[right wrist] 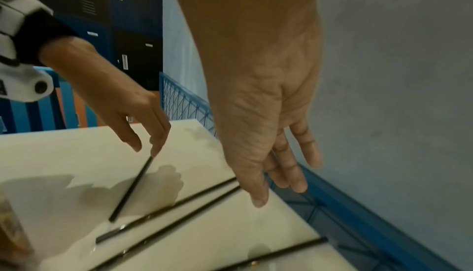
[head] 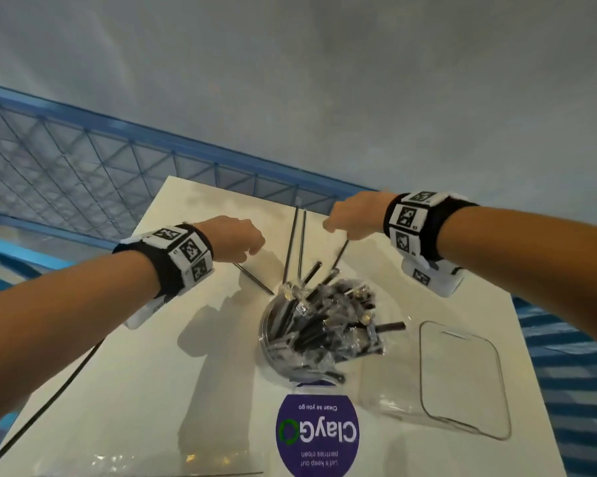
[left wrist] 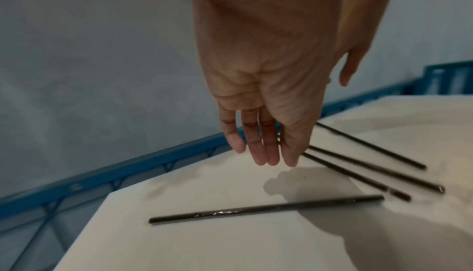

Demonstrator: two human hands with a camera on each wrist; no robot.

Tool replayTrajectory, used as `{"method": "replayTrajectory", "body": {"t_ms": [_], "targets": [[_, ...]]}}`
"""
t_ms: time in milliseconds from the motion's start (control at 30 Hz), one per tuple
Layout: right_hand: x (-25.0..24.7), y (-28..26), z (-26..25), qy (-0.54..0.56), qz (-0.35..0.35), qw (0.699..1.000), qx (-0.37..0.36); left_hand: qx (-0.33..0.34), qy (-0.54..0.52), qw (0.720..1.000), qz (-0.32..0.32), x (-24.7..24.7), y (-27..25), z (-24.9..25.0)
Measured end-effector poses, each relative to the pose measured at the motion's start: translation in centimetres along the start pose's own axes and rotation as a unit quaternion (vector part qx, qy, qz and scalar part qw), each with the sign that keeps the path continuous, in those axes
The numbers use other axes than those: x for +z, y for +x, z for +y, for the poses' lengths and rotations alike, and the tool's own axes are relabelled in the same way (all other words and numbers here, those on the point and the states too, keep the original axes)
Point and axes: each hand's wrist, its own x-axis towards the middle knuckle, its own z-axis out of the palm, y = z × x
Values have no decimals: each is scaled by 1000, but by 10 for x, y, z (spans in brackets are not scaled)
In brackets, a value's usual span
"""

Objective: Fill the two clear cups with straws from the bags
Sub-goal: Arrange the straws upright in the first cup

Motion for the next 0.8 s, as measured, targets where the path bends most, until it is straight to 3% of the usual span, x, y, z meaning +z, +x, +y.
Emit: {"method": "replayTrajectory", "body": {"t_ms": [100,267,367,500,667,800], "targets": [[12,17,-9,-4,-2,1000,-29,50,51,997,-15,9,8,3],[26,42,-23,-37,-26,997,-68,70,95,992,-41,20,15,7],[33,54,-29,-59,-38,993,-89,89,116,989,-21,26,17,4],[42,62,-35,-71,-5,991,-112,114,142,983,-11,29,17,1],[43,61,-34,-68,-7,989,-128,119,96,988,-3,15,11,-3],[34,48,-20,-29,-10,993,-110,59,8,997,44,-3,12,-11]]}}
